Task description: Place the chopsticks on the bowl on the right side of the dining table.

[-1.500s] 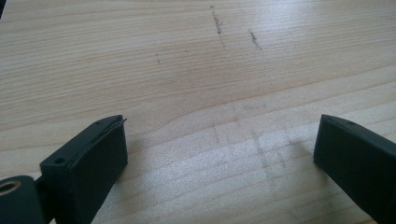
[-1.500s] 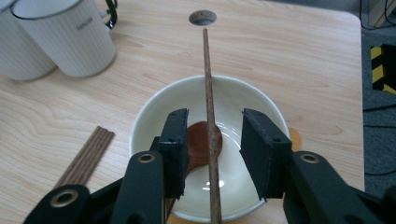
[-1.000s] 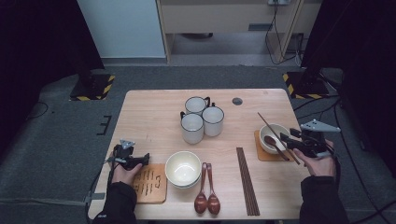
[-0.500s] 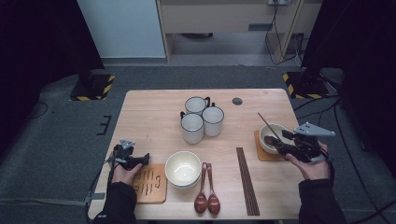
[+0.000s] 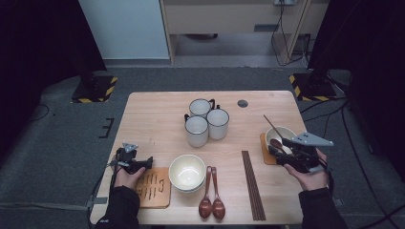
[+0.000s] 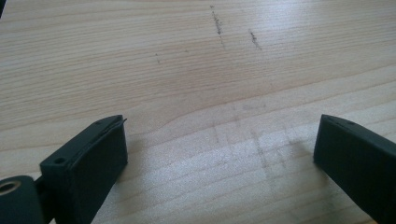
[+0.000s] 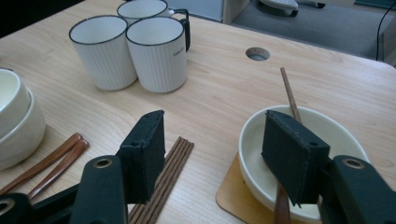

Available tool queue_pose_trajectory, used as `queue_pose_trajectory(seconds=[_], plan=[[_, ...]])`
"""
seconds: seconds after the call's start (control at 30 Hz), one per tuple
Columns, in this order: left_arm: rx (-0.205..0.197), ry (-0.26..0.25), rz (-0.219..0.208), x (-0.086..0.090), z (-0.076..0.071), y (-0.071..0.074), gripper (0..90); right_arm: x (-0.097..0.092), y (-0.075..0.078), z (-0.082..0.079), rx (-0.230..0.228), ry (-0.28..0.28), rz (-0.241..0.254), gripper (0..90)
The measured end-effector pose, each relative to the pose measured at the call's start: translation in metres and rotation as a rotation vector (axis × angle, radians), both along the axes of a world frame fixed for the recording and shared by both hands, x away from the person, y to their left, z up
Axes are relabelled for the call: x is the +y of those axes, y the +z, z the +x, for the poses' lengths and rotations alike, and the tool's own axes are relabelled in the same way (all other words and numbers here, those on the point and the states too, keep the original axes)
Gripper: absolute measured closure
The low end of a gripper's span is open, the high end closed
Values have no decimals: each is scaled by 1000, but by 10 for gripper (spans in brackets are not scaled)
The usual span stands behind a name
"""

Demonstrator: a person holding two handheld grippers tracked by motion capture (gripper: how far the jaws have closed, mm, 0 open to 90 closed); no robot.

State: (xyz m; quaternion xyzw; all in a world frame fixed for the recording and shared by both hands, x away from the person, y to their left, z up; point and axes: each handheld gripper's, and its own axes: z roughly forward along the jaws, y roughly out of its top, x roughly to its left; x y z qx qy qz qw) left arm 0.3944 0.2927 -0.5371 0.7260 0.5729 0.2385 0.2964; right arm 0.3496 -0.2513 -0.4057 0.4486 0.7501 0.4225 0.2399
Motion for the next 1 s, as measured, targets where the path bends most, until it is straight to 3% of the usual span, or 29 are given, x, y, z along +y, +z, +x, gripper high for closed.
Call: queue_pose_trajectory(seconds=[1.0], plan=[[10, 3, -1, 0, 1, 0, 0, 30, -43, -14, 89, 26, -22, 438]])
